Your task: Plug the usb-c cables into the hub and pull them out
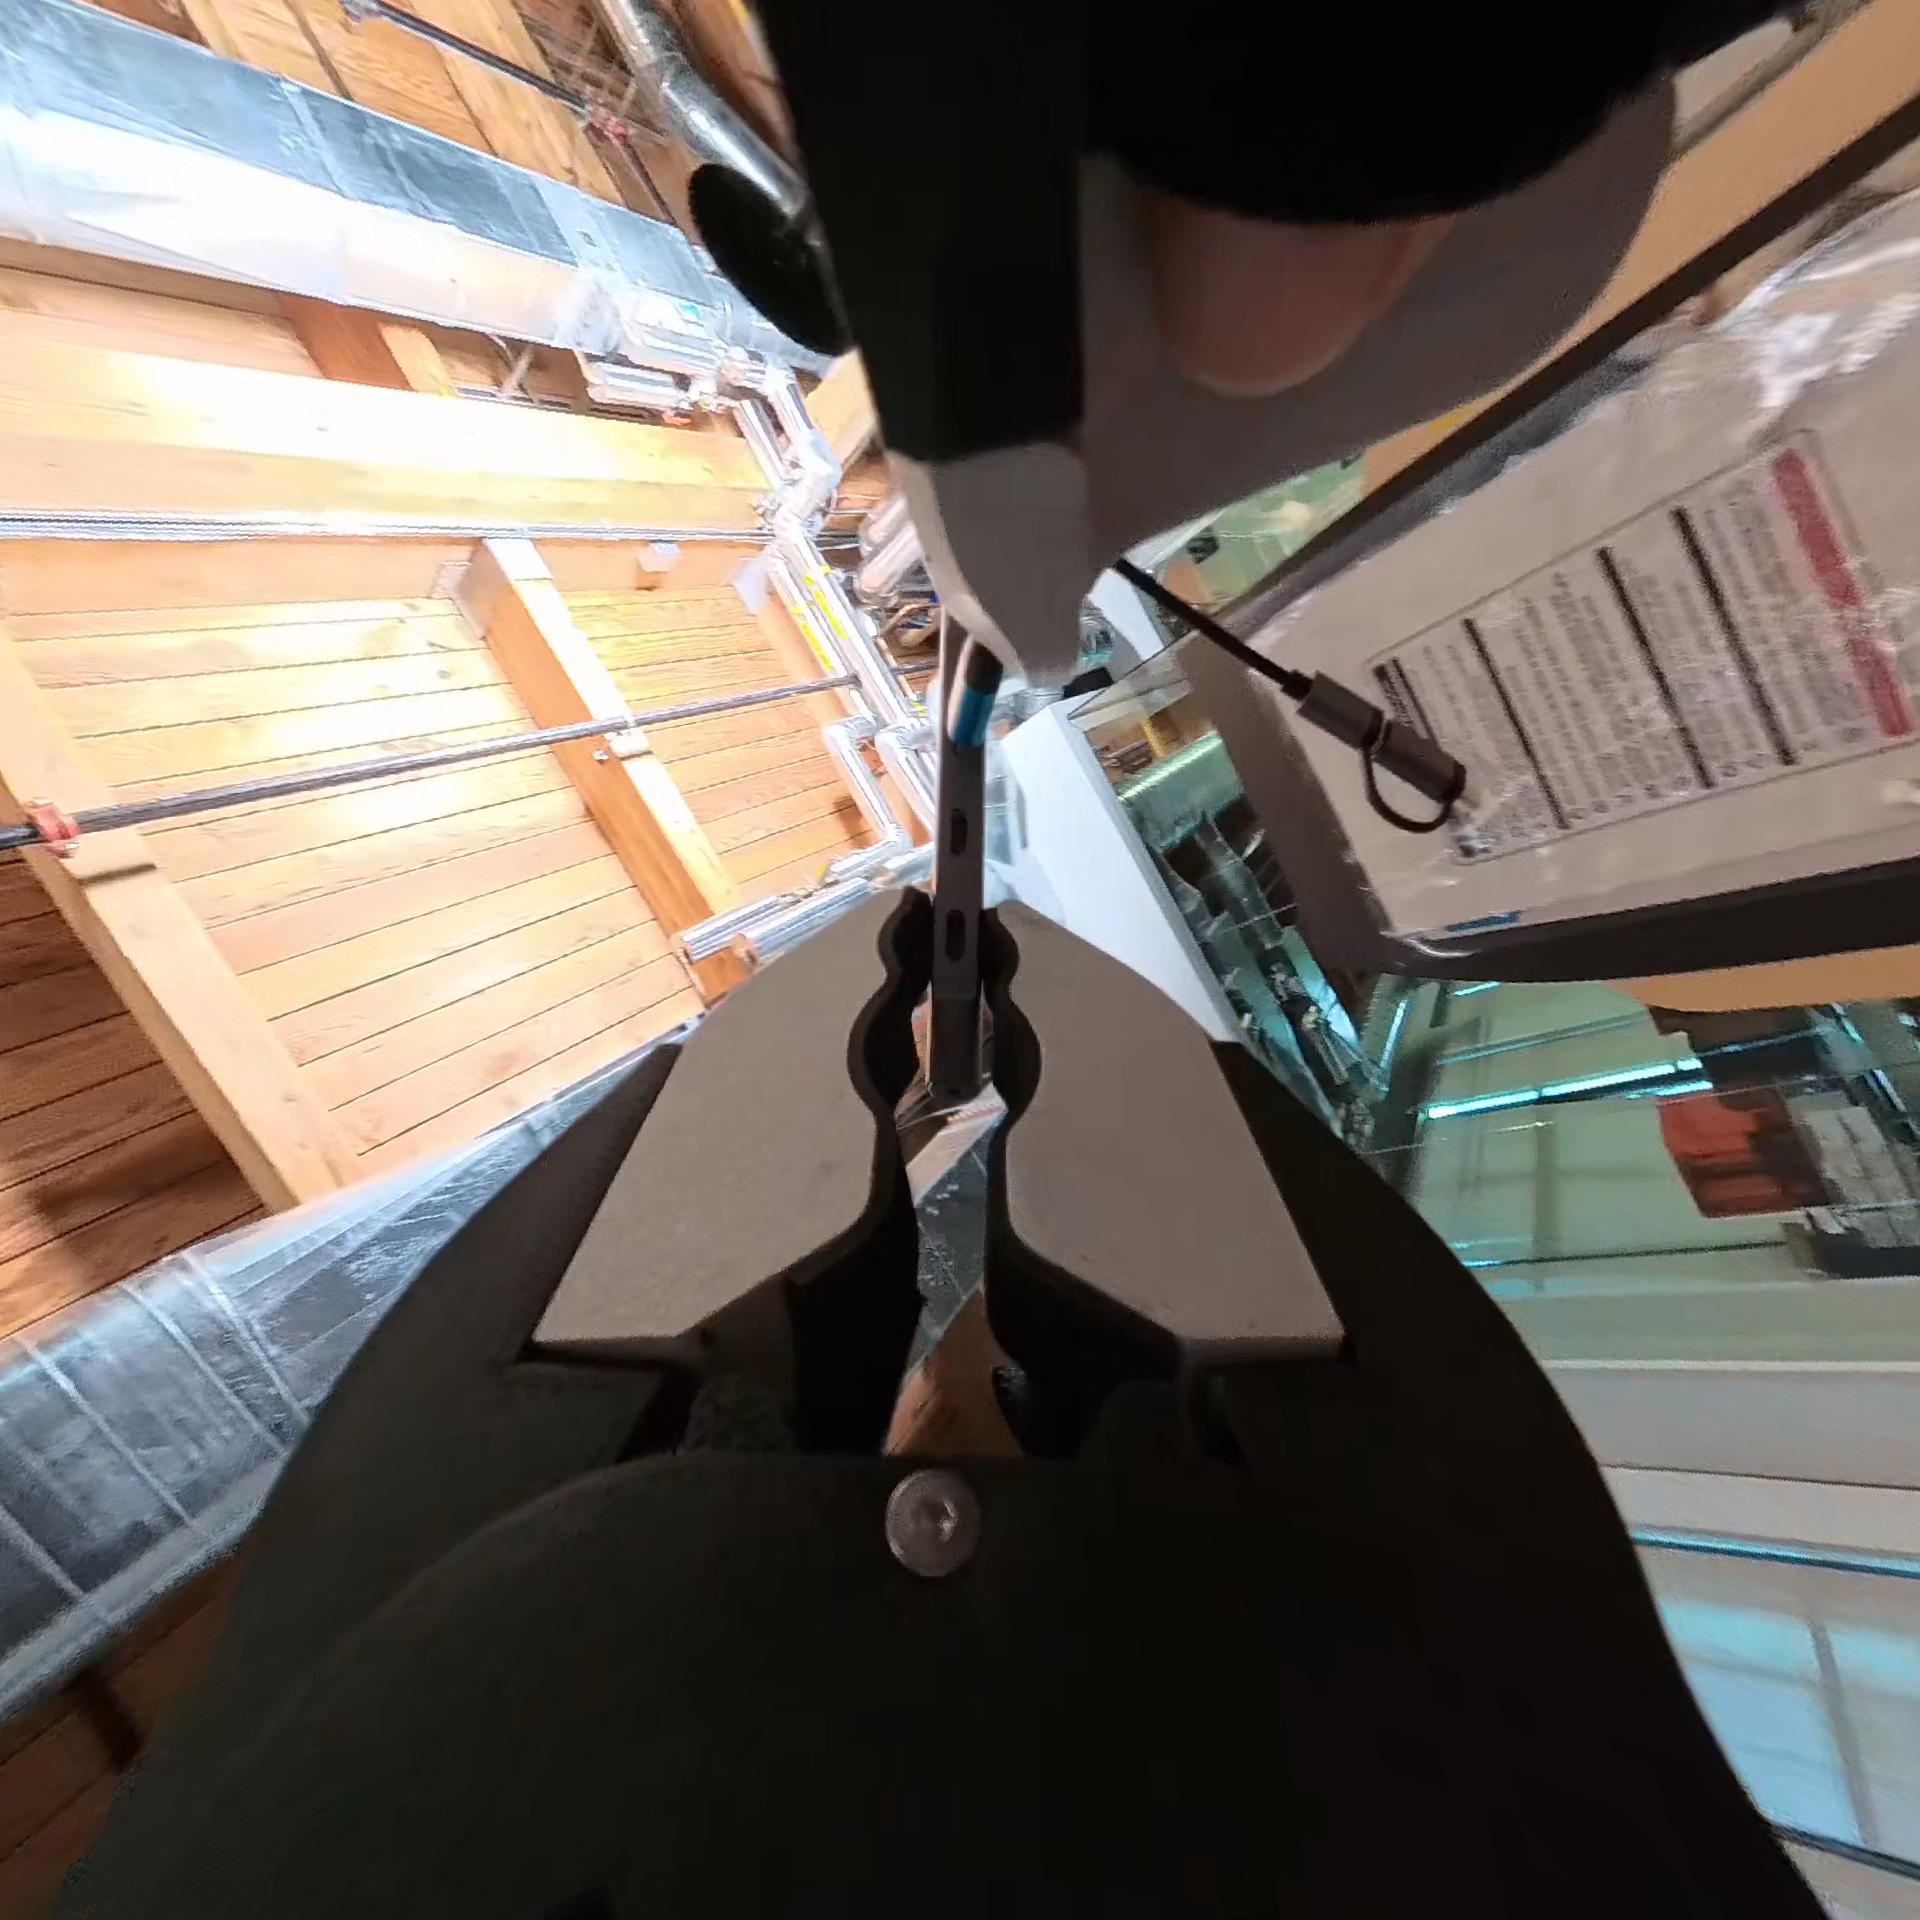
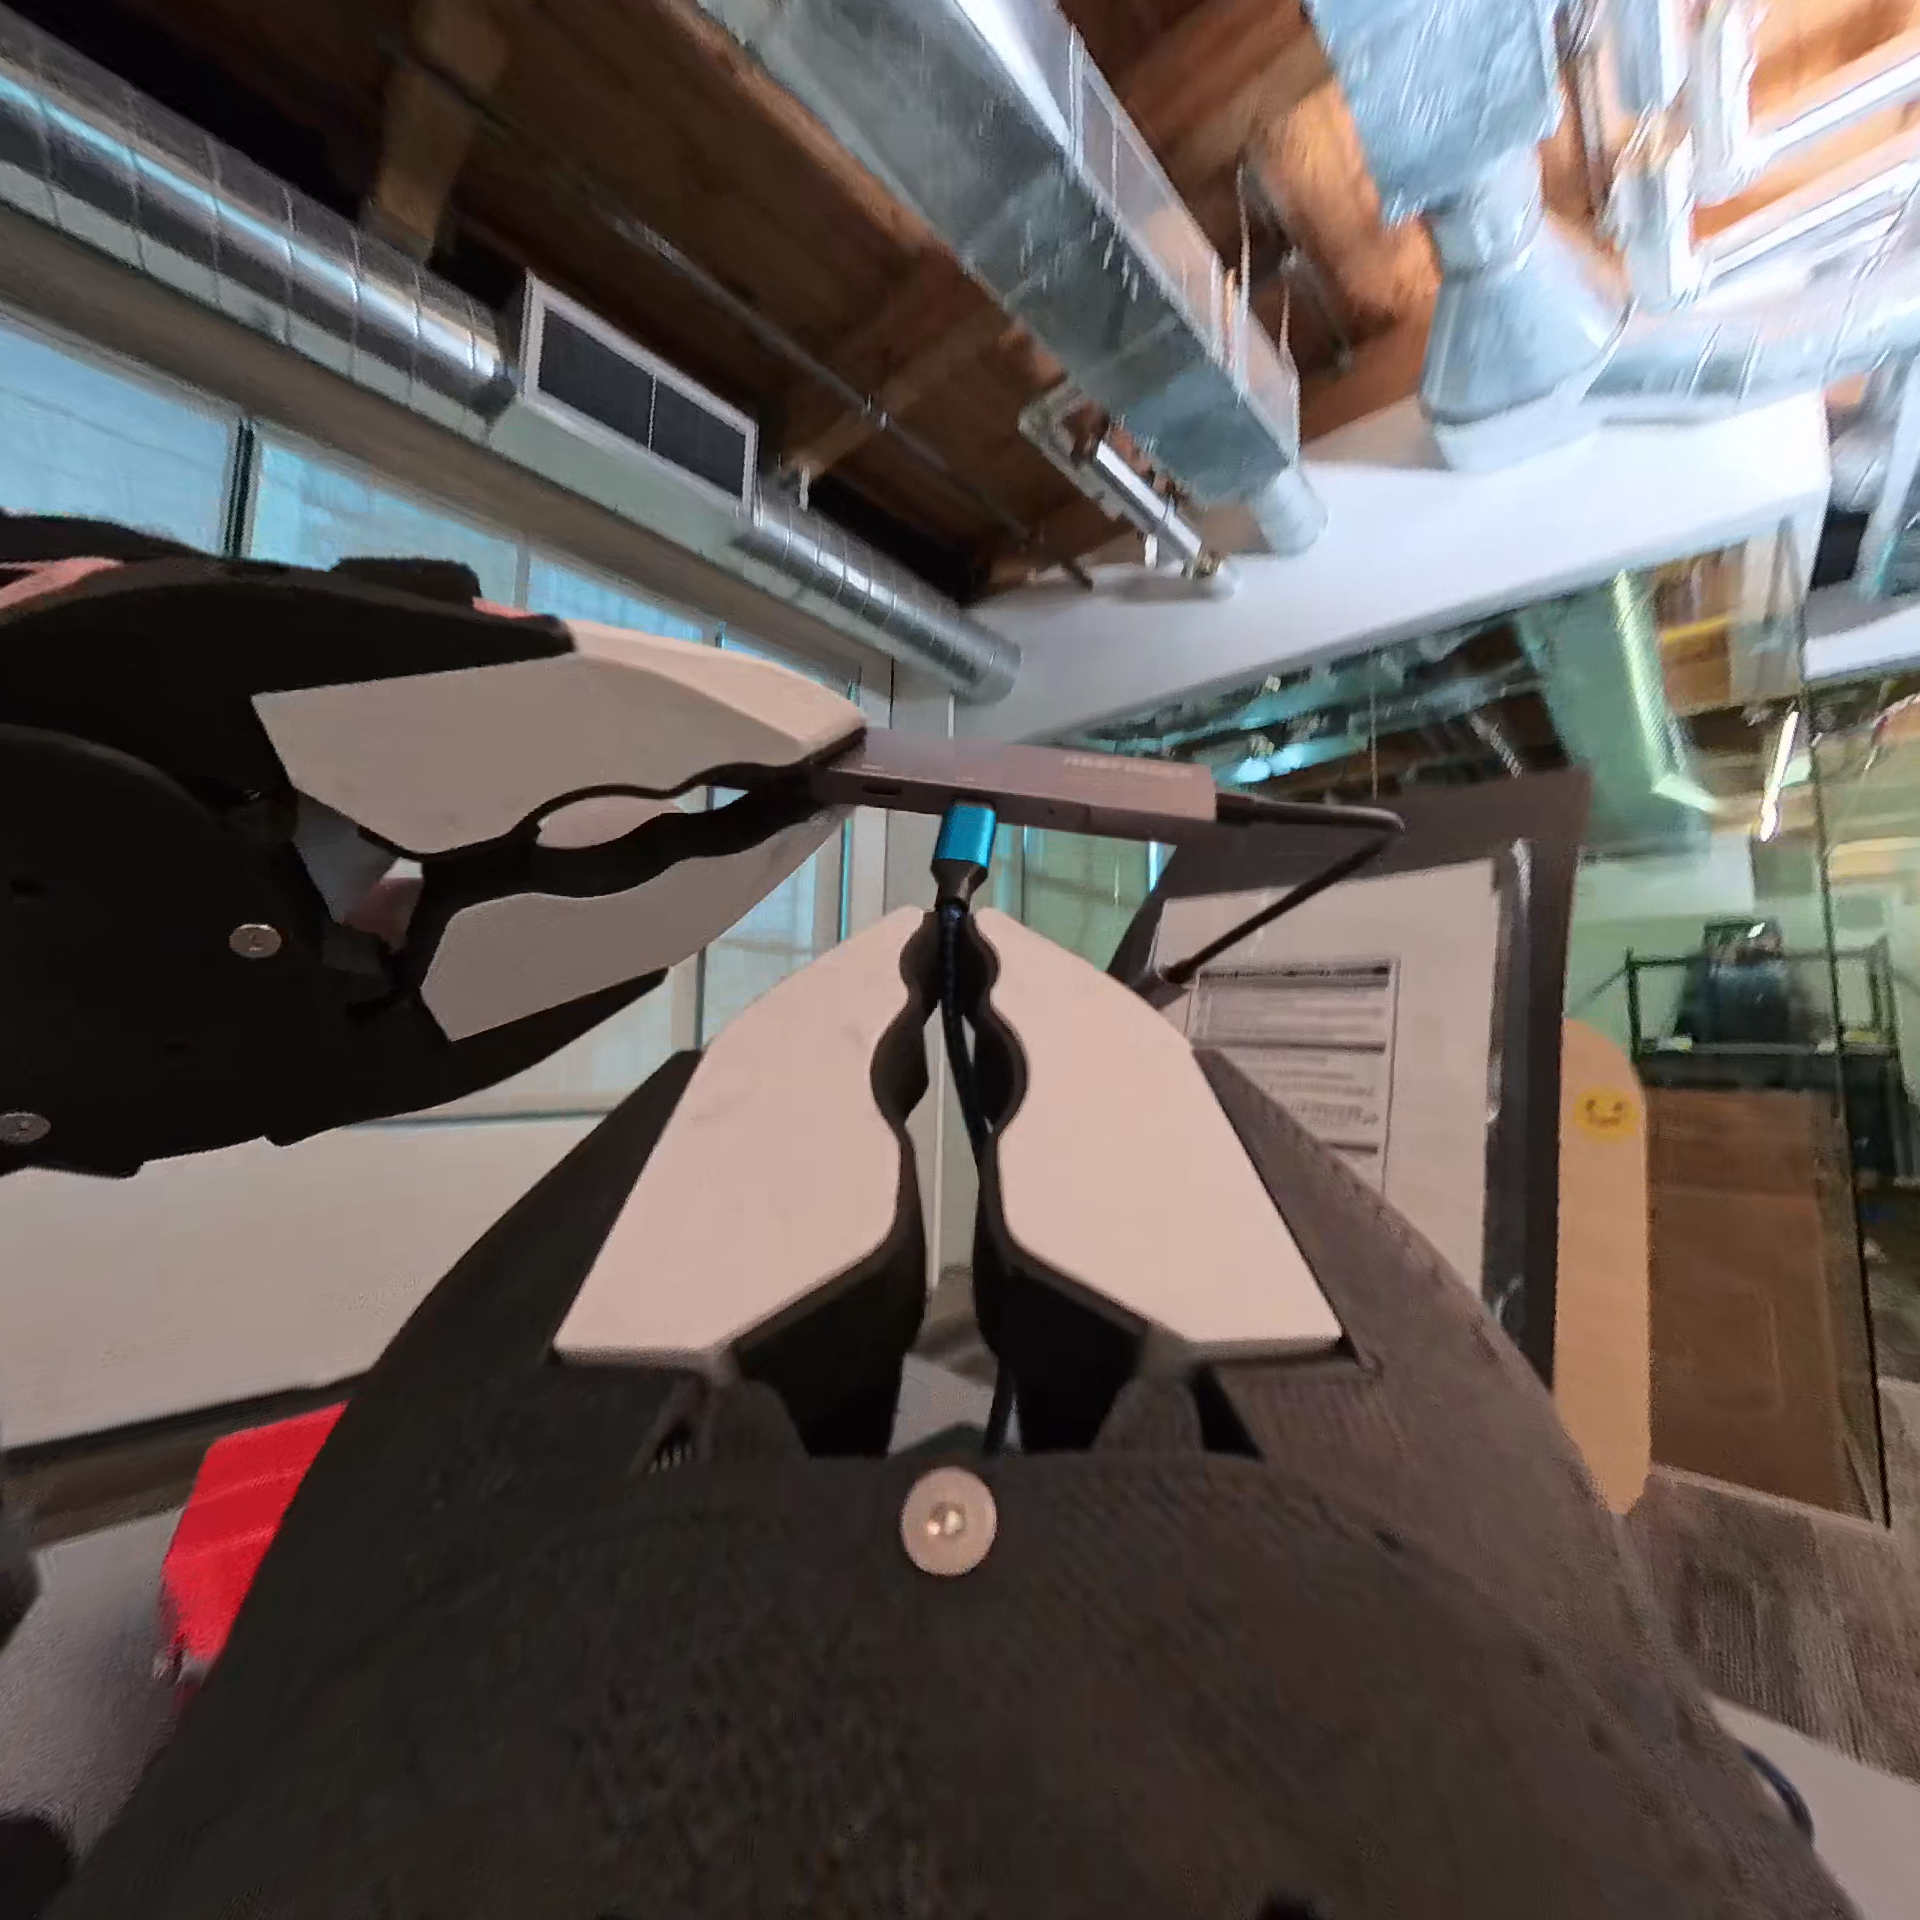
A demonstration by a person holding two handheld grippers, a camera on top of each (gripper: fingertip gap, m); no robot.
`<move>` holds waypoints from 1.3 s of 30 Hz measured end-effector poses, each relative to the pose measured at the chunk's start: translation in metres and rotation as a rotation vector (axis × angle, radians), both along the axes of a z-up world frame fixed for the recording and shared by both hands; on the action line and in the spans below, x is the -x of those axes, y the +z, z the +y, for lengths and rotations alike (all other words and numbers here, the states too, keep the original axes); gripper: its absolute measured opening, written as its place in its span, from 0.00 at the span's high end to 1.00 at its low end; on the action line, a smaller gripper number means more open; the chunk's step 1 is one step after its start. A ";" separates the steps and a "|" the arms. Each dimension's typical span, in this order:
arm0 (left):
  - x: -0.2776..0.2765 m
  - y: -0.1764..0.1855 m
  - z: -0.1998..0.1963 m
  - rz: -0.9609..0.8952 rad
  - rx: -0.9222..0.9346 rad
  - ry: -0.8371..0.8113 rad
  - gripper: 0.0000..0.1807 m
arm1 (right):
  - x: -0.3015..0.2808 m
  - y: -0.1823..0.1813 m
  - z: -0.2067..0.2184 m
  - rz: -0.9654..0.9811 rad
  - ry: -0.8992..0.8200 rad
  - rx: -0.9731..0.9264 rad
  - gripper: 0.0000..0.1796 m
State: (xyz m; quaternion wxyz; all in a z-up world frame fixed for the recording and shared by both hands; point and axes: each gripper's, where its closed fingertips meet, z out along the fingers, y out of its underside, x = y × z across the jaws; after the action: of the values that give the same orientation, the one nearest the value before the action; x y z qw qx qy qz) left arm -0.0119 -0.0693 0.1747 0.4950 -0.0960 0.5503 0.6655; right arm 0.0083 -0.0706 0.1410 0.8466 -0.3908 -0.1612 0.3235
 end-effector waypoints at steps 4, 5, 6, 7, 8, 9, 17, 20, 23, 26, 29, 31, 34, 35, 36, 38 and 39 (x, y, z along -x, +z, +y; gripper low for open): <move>-0.025 0.024 -0.027 0.000 -0.083 -0.064 0.95 | -0.024 0.023 -0.027 0.090 -0.032 -0.121 0.99; -0.030 0.028 -0.032 -0.008 -0.086 -0.073 0.95 | -0.029 0.027 -0.031 0.104 -0.037 -0.136 0.99; -0.035 0.031 -0.036 -0.019 -0.085 -0.078 0.95 | -0.034 0.031 -0.035 0.115 -0.039 -0.146 0.99; -0.039 0.034 -0.040 -0.029 -0.082 -0.081 0.95 | -0.038 0.034 -0.038 0.126 -0.039 -0.154 0.99; -0.043 0.037 -0.044 -0.033 -0.082 -0.091 0.95 | -0.042 0.037 -0.041 0.138 -0.039 -0.162 0.99; -0.048 0.039 -0.048 -0.034 -0.083 -0.105 0.95 | -0.045 0.039 -0.044 0.149 -0.038 -0.173 0.99; -0.070 0.039 -0.065 -0.087 0.003 -0.130 0.93 | -0.058 0.045 -0.051 0.154 -0.073 -0.219 0.99; -0.070 0.038 -0.067 -0.073 -0.022 -0.144 0.93 | -0.060 0.046 -0.052 0.148 -0.088 -0.230 0.99; -0.069 0.031 -0.071 -0.111 0.034 -0.171 0.86 | -0.058 0.045 -0.051 0.120 -0.115 -0.237 0.99; -0.063 0.027 -0.079 -0.194 0.134 -0.190 0.79 | -0.055 0.042 -0.048 0.089 -0.143 -0.243 0.99; -0.056 0.022 -0.095 -0.334 0.379 -0.260 0.77 | -0.049 0.040 -0.046 0.033 -0.195 -0.268 0.99; -0.048 0.031 -0.104 -0.475 0.578 -0.311 0.75 | -0.044 0.038 -0.047 -0.007 -0.230 -0.291 0.99; -0.035 0.047 -0.101 -0.664 0.885 -0.316 0.65 | -0.034 0.035 -0.048 -0.075 -0.282 -0.326 0.99; -0.031 0.048 -0.097 -0.706 0.984 -0.301 0.61 | -0.030 0.034 -0.049 -0.096 -0.296 -0.335 0.99; -0.028 0.044 -0.092 -0.729 1.078 -0.271 0.61 | -0.027 0.033 -0.049 -0.116 -0.307 -0.344 0.99; -0.023 0.031 -0.080 -0.758 1.231 -0.175 0.62 | -0.020 0.031 -0.050 -0.153 -0.328 -0.360 0.99; -0.021 0.022 -0.073 -0.772 1.304 -0.128 0.61 | -0.017 0.030 -0.050 -0.170 -0.335 -0.364 0.99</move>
State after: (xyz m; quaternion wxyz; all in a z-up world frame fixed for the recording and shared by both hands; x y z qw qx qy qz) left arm 0.0087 -0.1427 0.1968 0.5331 -0.5628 0.6245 0.0949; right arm 0.0252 -0.1209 0.1706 0.9282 -0.2789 -0.2203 0.1103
